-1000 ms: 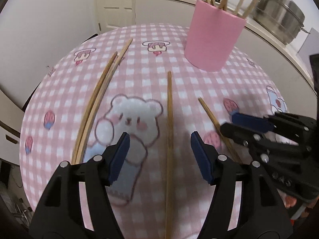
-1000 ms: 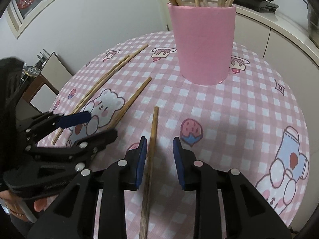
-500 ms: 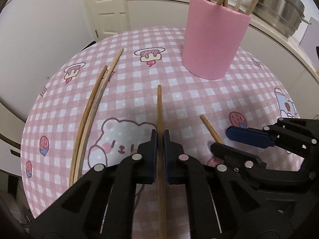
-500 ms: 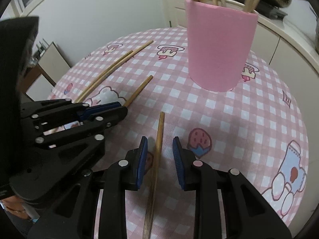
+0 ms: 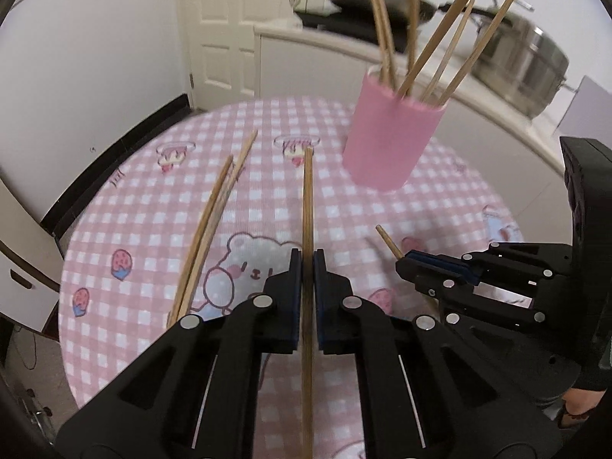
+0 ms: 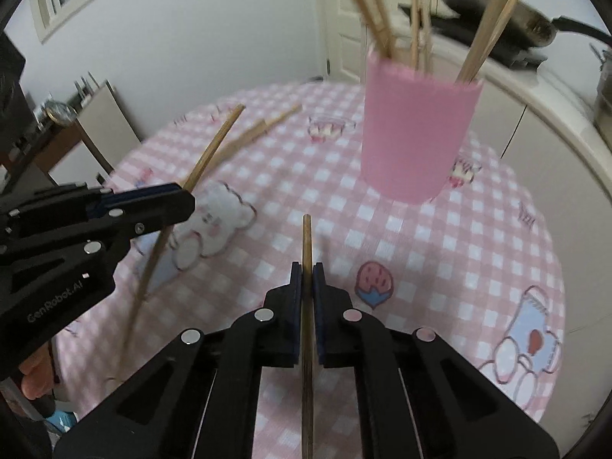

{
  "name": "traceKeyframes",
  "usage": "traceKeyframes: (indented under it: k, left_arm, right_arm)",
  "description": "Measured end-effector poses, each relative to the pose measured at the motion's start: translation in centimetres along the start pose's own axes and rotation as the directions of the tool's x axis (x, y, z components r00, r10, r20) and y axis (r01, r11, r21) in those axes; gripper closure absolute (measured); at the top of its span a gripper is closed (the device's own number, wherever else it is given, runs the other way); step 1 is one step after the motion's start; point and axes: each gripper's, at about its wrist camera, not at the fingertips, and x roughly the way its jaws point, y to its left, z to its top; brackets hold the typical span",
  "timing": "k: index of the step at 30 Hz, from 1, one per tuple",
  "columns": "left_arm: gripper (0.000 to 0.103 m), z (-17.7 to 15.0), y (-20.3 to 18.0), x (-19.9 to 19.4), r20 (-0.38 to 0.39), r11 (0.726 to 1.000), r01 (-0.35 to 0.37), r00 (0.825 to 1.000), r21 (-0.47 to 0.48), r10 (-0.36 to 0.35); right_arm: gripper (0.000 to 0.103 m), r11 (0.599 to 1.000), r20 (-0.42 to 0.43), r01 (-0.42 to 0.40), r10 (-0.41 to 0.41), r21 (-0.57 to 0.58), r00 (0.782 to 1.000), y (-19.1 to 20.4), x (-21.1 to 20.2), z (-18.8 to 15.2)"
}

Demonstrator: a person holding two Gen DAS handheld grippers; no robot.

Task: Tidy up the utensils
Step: 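Lift both chopsticks upright and carry them over the pink cup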

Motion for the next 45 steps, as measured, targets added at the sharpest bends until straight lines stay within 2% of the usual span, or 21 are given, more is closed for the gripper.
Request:
traceKeyframes:
  k: [4, 9, 13, 21, 31, 34, 40, 45]
  left_arm:
    - [0.097, 0.6, -0.6, -3.1, 0.066, 0.999, 0.029, 0.997, -0.013, -0.028]
    - [0.097, 1.1, -1.9, -7.2, 0.160, 0.998, 0.063, 0.985, -0.004, -0.061]
    - [0.097, 1.4, -3.6, -10.0, 0.229, 0.996, 0.082, 0.970, 0.018, -0.084]
    - [0.097, 1.8, -5.9, -12.8, 0.313, 0.993, 0.107, 0.943, 0.044, -0.115]
    - [0.097, 4.7, -7.6, -14.4, 0.418, 0.993, 0.119, 0.901, 0.026, -0.119]
    - [0.097, 6.1, -8.0, -14.5, 0.447, 0.991, 0.130, 0.886, 0.013, -0.122]
    - [0.097, 8.8, -8.9, -13.9, 0.505, 0.995, 0.102, 0.858, 0.001, -0.088]
    - [0.097, 10.8, -9.3, -13.6, 0.545, 0.995, 0.098, 0.835, -0.018, -0.072]
  right_arm:
    - [0.099, 0.999, 0.082, -0.037, 0.036, 0.019, 0.996, -0.2, -3.7, 0.4]
    - [0.099, 0.996, 0.195, -0.078, 0.069, 0.038, 0.978, -0.6, -8.5, 1.0]
    - [0.099, 0.996, 0.288, -0.080, 0.066, 0.037, 0.955, -0.9, -12.4, 1.3]
    - [0.099, 0.998, 0.396, -0.051, 0.034, 0.031, 0.917, -1.6, -15.8, 1.5]
    - [0.099, 0.999, 0.520, 0.014, -0.036, 0.046, 0.853, -3.5, -18.9, 3.2]
    - [0.099, 0.998, 0.559, 0.035, -0.062, 0.058, 0.827, -4.3, -19.7, 4.1]
    - [0.099, 0.993, 0.626, 0.076, -0.115, 0.088, 0.771, -5.9, -20.4, 6.1]
    - [0.099, 0.991, 0.662, 0.098, -0.136, 0.094, 0.737, -6.7, -20.2, 7.8]
